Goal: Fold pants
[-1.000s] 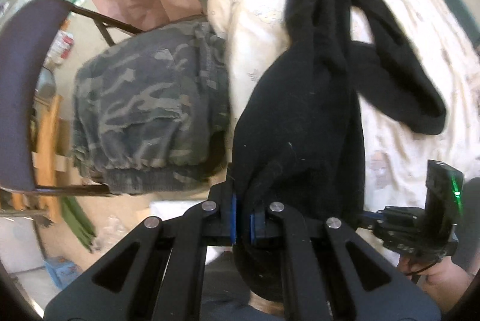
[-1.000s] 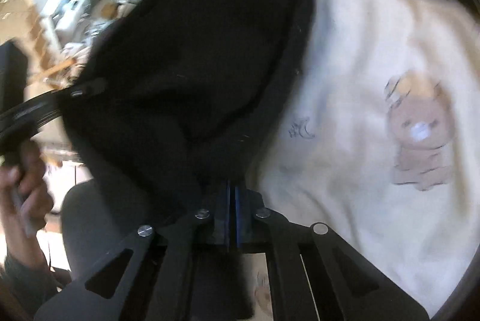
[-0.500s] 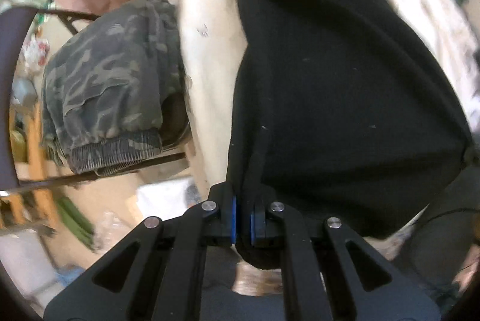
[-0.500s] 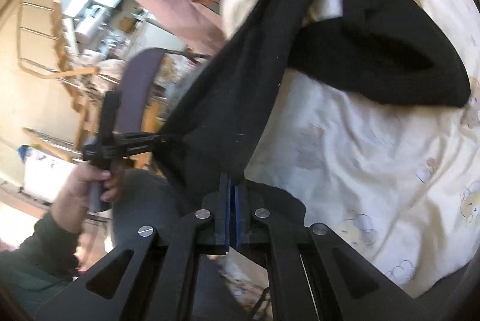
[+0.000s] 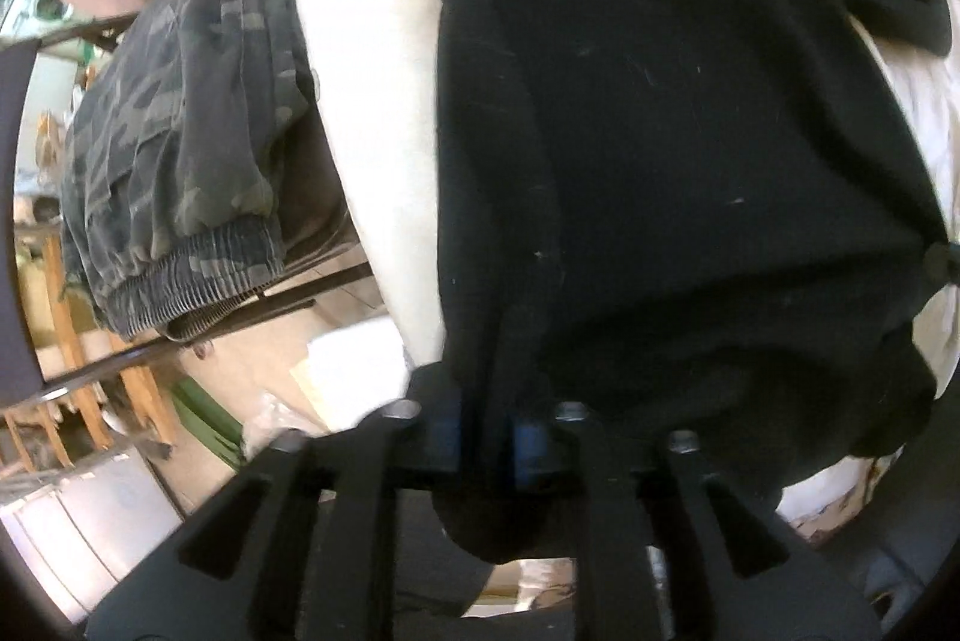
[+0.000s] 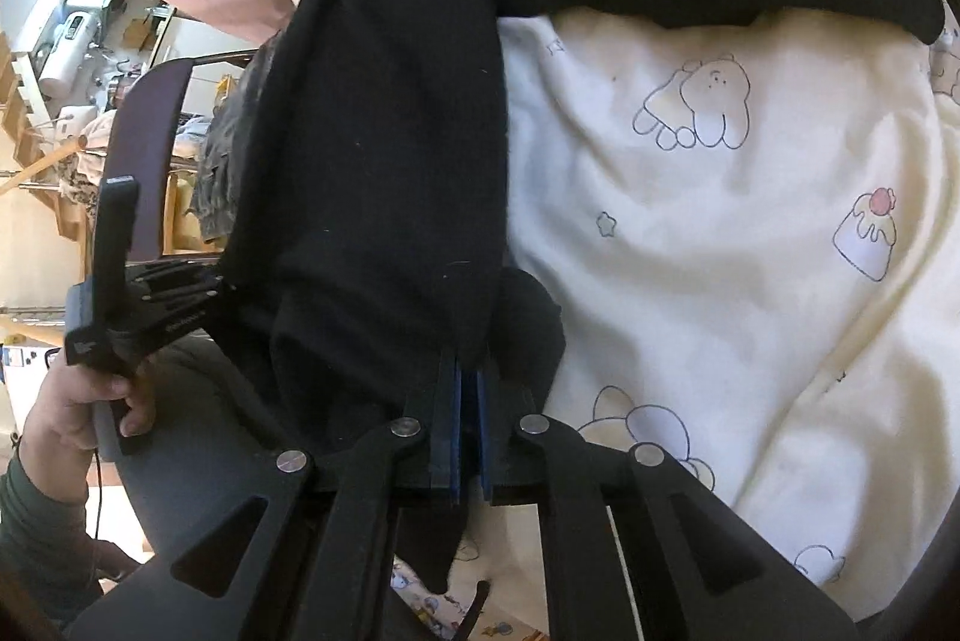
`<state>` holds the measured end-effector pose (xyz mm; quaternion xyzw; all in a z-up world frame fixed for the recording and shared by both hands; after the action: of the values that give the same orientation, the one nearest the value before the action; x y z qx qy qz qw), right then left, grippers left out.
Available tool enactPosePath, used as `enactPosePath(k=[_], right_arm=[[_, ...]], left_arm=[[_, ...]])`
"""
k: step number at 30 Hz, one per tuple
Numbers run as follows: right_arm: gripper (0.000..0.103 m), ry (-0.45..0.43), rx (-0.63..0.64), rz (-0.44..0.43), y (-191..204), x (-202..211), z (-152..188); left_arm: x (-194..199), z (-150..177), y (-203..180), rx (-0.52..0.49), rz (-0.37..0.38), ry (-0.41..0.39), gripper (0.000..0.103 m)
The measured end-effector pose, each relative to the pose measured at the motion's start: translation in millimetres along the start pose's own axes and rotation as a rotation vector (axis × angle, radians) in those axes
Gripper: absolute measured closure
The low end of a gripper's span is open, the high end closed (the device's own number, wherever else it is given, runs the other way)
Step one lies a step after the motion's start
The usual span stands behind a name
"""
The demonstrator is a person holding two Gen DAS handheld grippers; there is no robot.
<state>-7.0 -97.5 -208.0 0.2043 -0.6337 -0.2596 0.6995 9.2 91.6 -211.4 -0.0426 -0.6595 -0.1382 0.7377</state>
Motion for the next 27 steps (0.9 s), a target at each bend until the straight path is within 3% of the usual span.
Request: enactPosePath(k=[2,3,5,8,10,12,13,15,19,20,21,22,23,27], right_arm=[[0.097,-0.017,0.004,-0.010,1.0,5.5,-0.2],[0.096,-0.034,0.008,-0.010,2.4,9.8,-0.6],[0.096,-0.076,0.008,-0.025,3.0,23.2,-1.8],[0.087,-0.113,0.008,-0.031,2.6,35.9,-2.7],[0.076,-0.108,0.022,-0.031,2.7,47.7,3.5],[0.047,-0.079,0.040,-0.019,2.4,50.5,12.2],[0.041,-0.042,0.047,-0.003,1.9,48.0,18.9],[0.039,0.063,0.036,-0.011,3.3,36.5,37.0],[0.039,0.139,-0.033,0.008,-4.1,7.9,56.7],[0.040,0.155,-0.026,0.020,-4.2,-3.1,60.0],[0.056,0.157,-0.024,0.022,-2.6,-9.9,60.7],[0.075,0.179,-0.004,0.019,2.3,-20.2,66.6],[0.101,0.204,0.018,0.025,7.5,-25.9,73.4],[0.102,0.291,0.174,-0.005,47.0,-1.8,129.9]], left_arm=[[3.8,0.5,2.7,0.019,-0.003,-0.020,0.035],[6.6,-1.1,5.2,0.024,-0.012,-0.030,0.030],[19.0,-3.2,12.7,0.048,-0.024,-0.065,0.030],[41.8,-4.9,22.9,0.120,0.018,-0.144,0.030],[56.3,-0.4,24.7,0.155,0.054,-0.184,0.030],[67.6,7.9,13.6,0.176,0.131,-0.203,0.027],[69.6,13.9,3.2,0.181,0.179,-0.197,0.026],[68.4,25.4,-17.7,0.183,0.245,-0.175,0.026],[35.0,52.1,-46.1,0.196,0.292,-0.095,0.026],[29.0,52.0,-46.9,0.198,0.287,-0.091,0.026],[25.8,51.4,-46.7,0.212,0.286,-0.095,0.026],[25.7,50.2,-45.8,0.227,0.294,-0.100,0.026],[28.5,47.9,-43.9,0.242,0.305,-0.111,0.026],[55.9,39.6,-29.8,0.226,0.258,-0.200,0.026]])
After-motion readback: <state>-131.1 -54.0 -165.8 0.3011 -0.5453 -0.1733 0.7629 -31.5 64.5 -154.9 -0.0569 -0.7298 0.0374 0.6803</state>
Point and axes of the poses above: each gripper's, at about its wrist camera, not at the fingertips, and x roughly against the way its jaws point, y to its left, z to its underside, the point moved 7 cm from there along -x, roughly the way its jaws point, and after that the axes turned 10 degrees about -x, right-handed, at the moved point
